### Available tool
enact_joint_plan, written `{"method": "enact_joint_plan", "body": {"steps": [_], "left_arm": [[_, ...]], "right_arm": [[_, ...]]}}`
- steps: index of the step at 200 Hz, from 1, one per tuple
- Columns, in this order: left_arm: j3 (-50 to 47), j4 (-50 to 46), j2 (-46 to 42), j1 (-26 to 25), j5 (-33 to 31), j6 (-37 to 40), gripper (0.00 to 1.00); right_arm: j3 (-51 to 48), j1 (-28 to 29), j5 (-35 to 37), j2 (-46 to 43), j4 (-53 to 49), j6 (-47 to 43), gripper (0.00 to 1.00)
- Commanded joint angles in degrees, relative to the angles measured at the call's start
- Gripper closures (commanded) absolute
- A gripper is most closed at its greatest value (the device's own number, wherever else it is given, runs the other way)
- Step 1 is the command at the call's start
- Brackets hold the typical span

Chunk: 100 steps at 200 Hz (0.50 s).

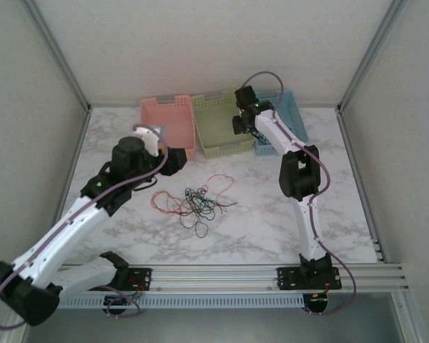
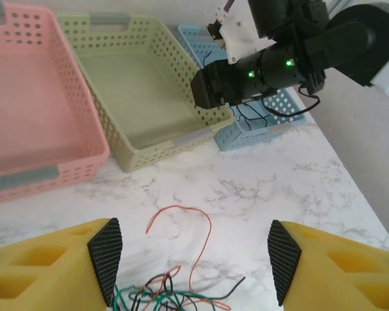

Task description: Untangle the cables

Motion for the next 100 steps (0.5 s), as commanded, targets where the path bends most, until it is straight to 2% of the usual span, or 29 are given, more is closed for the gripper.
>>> {"method": "enact_joint_plan", "body": {"steps": [1, 26, 50, 88, 100], "left_arm": [[-2.6, -4.6, -4.1, 0.0, -0.7, -1.8, 0.36], [-5.8, -6.9, -8.6, 0.1, -1.8, -2.4, 0.36], [-7.5, -8.8, -11.3, 0.0, -2.9, -2.4, 0.35], [-7.5, -10.6, -13.1, 0.0, -3.2, -2.9, 0.35], [-7.0, -11.4, -13.5, 0.1, -2.7, -3.2, 0.35]], "right_arm": [[5.6, 0.0, 6.3, 3.0, -6.1, -0.8, 0.52], [7.6, 0.7, 8.3, 3.9, -7.6, -1.2, 0.62], [6.7, 1.0, 7.4, 2.6, -7.2, -1.0, 0.71], [5.9, 1.0, 6.6, 1.4, -6.9, -0.6, 1.0], [5.8, 1.0, 6.6, 1.1, -7.0, -0.3, 1.0]]}}
